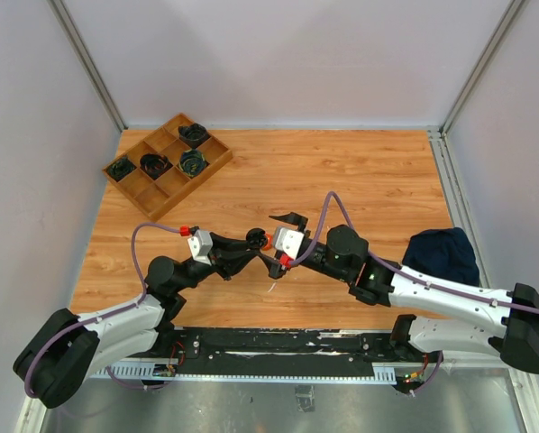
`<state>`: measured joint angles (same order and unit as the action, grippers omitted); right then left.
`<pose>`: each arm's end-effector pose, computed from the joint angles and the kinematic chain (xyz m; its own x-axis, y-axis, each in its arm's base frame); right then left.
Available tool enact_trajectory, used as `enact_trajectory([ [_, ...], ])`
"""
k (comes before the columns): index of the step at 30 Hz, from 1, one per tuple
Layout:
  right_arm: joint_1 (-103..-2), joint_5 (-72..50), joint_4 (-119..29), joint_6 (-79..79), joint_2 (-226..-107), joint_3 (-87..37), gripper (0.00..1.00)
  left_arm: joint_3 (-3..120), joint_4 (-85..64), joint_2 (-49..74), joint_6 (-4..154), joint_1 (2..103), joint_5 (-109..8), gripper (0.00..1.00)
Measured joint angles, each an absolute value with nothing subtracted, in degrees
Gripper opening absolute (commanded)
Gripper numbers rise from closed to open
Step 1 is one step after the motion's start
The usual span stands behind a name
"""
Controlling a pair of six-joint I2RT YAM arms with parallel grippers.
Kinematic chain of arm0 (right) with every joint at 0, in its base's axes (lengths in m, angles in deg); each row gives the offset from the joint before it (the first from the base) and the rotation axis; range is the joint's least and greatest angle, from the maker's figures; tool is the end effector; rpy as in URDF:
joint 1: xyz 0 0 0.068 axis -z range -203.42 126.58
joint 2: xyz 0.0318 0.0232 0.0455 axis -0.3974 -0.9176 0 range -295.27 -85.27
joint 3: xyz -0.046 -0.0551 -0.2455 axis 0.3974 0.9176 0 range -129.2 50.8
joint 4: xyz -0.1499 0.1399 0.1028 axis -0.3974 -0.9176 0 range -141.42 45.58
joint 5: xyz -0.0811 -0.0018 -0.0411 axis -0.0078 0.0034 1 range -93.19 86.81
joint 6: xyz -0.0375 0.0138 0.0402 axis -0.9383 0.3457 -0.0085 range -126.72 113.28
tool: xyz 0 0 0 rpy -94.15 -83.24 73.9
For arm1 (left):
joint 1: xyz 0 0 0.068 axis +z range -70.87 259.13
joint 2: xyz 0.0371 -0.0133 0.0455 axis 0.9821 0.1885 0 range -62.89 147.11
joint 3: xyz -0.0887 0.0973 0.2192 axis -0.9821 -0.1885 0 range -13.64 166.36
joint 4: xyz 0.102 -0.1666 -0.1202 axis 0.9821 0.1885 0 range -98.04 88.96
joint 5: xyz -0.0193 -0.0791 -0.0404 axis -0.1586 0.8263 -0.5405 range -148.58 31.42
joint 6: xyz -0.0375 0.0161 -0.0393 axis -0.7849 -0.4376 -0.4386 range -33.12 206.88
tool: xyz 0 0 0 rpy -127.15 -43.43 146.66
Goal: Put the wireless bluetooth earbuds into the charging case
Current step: Place the earbud in the charging case.
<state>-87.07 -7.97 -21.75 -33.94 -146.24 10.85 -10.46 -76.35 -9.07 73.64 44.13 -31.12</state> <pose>0.1000 0.2092 0.3126 0.4368 -0.1452 -0.8878 -0.8211 0.3388 -0.4594 0.1194 -0.1058 0.2208 0.0431 -0.2783 -0.9595 0.9028 0.4222 -0.0819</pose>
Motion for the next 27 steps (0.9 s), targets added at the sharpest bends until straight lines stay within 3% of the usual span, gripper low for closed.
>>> enact_trajectory([
  [19, -87.0, 2.7, -23.1, -32.0, -143.3, 13.1, 0.89, -10.6, -75.6, -9.8, 73.8, 44.1, -31.5, 0.0],
  [27, -85.9, 1.7, -26.6, -31.9, -141.0, 13.4, 0.91, -10.7, -75.7, -9.8, 74.0, 44.1, -30.7, 0.0],
])
